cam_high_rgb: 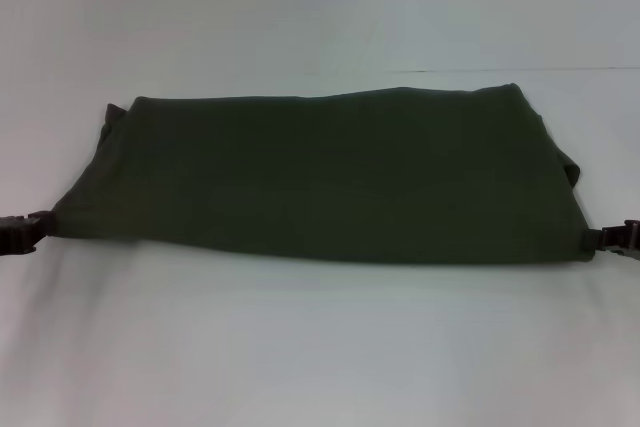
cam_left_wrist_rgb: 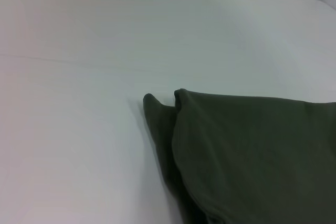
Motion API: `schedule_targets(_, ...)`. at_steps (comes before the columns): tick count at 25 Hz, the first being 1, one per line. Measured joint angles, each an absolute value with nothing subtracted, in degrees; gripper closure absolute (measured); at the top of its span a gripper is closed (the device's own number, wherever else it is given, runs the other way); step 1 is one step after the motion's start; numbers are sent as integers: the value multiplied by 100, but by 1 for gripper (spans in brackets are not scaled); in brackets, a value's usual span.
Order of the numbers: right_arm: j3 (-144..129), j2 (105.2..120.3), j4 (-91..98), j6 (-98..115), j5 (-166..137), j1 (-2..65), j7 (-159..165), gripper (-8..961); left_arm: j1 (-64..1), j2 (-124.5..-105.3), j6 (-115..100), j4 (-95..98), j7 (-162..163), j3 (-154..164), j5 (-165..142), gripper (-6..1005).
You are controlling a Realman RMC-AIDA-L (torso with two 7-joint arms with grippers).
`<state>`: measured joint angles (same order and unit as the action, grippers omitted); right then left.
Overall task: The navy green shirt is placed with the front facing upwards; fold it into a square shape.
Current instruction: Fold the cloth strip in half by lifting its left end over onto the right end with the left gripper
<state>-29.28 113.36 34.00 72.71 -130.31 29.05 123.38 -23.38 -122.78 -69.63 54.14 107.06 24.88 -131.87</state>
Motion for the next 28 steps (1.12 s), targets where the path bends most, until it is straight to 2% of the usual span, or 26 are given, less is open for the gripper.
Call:
schedule_targets(13, -2839, 11310, 3402, 7425, -12891, 2849, 12250, 857, -2287, -12313, -7056, 5415, 10803, 2459, -13151, 918)
schedule_targets(17, -2788, 11242, 3570, 7694, -12717, 2831, 12245, 848, -2305, -12294, -7257, 5420, 10936, 2266, -13147, 838)
schedule_targets(22, -2679, 11223, 3905, 7962, -12303, 2753, 12220, 645, -2314, -12250, -7495, 5439, 11277, 1997, -13140, 737)
schedule_targets(24, -2667, 11220, 3992, 8078, -12156, 2759, 12130, 601, -2315, -12233, -7607, 5440, 11428, 1974, -13142, 697)
schedule_targets(28, -2718, 11207, 4010, 8242, -12079, 2908, 11942, 514, -2332, -12208, -7793, 5432, 11889, 2010, -13193, 539)
